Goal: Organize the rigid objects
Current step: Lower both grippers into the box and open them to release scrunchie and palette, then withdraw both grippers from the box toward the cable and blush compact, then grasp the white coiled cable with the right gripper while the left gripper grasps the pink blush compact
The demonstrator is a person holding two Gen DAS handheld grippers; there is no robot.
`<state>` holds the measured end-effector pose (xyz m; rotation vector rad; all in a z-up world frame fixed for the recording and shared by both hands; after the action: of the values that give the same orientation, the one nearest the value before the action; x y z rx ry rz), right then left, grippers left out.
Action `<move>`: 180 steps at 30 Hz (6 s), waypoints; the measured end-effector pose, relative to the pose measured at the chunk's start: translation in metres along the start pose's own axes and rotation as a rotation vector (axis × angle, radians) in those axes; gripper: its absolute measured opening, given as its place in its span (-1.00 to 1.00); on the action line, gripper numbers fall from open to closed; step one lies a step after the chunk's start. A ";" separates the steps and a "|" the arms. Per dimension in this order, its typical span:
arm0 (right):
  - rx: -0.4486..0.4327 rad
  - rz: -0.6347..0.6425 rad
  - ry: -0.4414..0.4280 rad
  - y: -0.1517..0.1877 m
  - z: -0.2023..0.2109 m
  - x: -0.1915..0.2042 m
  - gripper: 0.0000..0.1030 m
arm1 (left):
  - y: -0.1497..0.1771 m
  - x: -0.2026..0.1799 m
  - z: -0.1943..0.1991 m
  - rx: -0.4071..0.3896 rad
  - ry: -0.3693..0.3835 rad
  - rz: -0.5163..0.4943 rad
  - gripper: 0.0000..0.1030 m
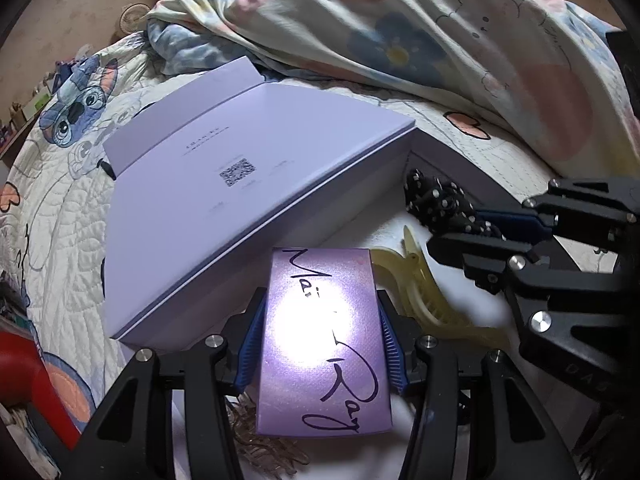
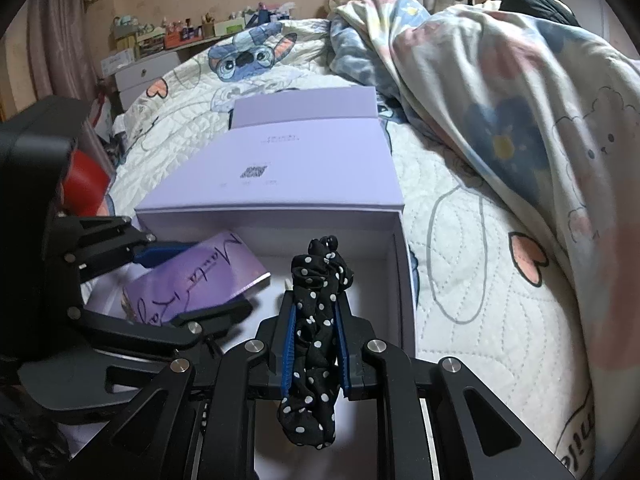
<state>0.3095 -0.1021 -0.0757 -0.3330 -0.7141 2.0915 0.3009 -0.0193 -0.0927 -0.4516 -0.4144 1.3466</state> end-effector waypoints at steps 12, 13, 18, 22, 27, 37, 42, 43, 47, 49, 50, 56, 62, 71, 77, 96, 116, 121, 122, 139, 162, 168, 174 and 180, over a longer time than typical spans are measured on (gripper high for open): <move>0.060 -0.014 0.008 0.006 -0.011 -0.002 -0.56 | 0.003 -0.003 0.000 0.020 -0.071 -0.037 -0.01; 0.060 -0.015 0.007 0.005 -0.011 -0.002 -0.55 | 0.004 -0.002 0.001 0.023 -0.063 -0.030 -0.01; 0.053 -0.039 -0.004 0.003 -0.006 -0.003 -0.26 | 0.007 0.003 0.004 0.044 -0.012 0.009 -0.01; 0.052 -0.062 -0.014 0.001 -0.001 -0.003 -0.10 | 0.007 0.006 0.010 0.031 -0.004 0.032 -0.01; 0.048 -0.096 -0.028 0.003 0.010 -0.002 0.08 | 0.005 0.010 0.019 0.009 -0.051 0.024 -0.01; 0.014 -0.102 0.056 0.007 0.040 -0.003 0.17 | 0.007 0.020 0.037 -0.004 -0.074 0.062 0.39; -0.008 -0.105 0.091 0.006 0.057 -0.006 0.18 | 0.005 0.020 0.052 -0.032 -0.091 0.067 0.68; -0.010 -0.105 0.092 0.006 0.059 -0.006 0.18 | 0.004 0.020 0.055 -0.036 -0.093 0.068 0.71; -0.025 -0.089 0.104 0.006 0.073 -0.002 0.18 | 0.002 0.019 0.068 -0.054 -0.088 0.065 0.74; -0.034 -0.081 0.111 0.006 0.080 0.002 0.18 | 0.002 0.018 0.076 -0.069 -0.093 0.065 0.74; -0.039 -0.077 0.114 0.006 0.083 0.003 0.19 | 0.002 0.018 0.080 -0.076 -0.096 0.065 0.74; -0.092 -0.067 0.128 0.004 0.113 0.010 0.27 | 0.000 0.016 0.108 -0.119 -0.109 0.066 0.75; -0.135 -0.061 0.143 0.006 0.141 0.018 0.32 | 0.001 0.012 0.135 -0.163 -0.107 0.068 0.75; -0.179 -0.044 0.158 0.017 0.175 0.034 0.41 | 0.012 0.005 0.164 -0.193 -0.100 0.066 0.75; -0.209 -0.040 0.154 0.027 0.196 0.046 0.46 | 0.020 -0.001 0.186 -0.227 -0.104 0.057 0.76; -0.257 -0.031 0.159 0.069 0.236 0.084 0.53 | 0.072 -0.022 0.228 -0.262 -0.069 0.026 0.95; -0.235 -0.087 0.114 0.135 0.215 0.104 0.54 | 0.143 -0.030 0.216 -0.199 -0.047 0.062 0.95; -0.203 -0.099 0.100 0.151 0.200 0.108 0.63 | 0.156 -0.027 0.208 -0.202 -0.043 0.097 0.95; -0.194 -0.104 0.091 0.155 0.195 0.108 0.64 | 0.157 -0.027 0.207 -0.202 -0.044 0.099 0.95; -0.077 -0.063 0.056 0.175 0.116 0.116 0.68 | 0.185 -0.003 0.145 -0.074 0.004 0.197 0.95; 0.017 0.145 0.136 0.168 0.055 0.135 0.58 | 0.179 0.019 0.110 -0.020 -0.014 0.215 0.95; 0.004 0.151 0.119 0.170 0.060 0.135 0.56 | 0.185 0.016 0.112 -0.008 -0.012 0.221 0.95; -0.021 0.100 0.110 0.172 0.079 0.124 0.55 | 0.187 0.006 0.121 -0.020 -0.001 0.211 0.95; -0.032 0.000 0.131 0.180 0.103 0.100 0.56 | 0.183 -0.021 0.124 -0.036 0.037 0.172 0.95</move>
<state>0.0836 -0.1400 -0.0990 -0.4832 -0.6694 2.0395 0.0797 -0.0014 -0.0868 -0.5512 -0.3763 1.4968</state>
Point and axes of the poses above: each gripper's, at about its wrist camera, not at the fingertips, and z roughly against the way its jaws point, x to its left, y to its underside, the point moved 7 cm from there along -z, roughly the way its jaws point, and after that the axes turned 3 degrees about x, right-handed, at the moved point
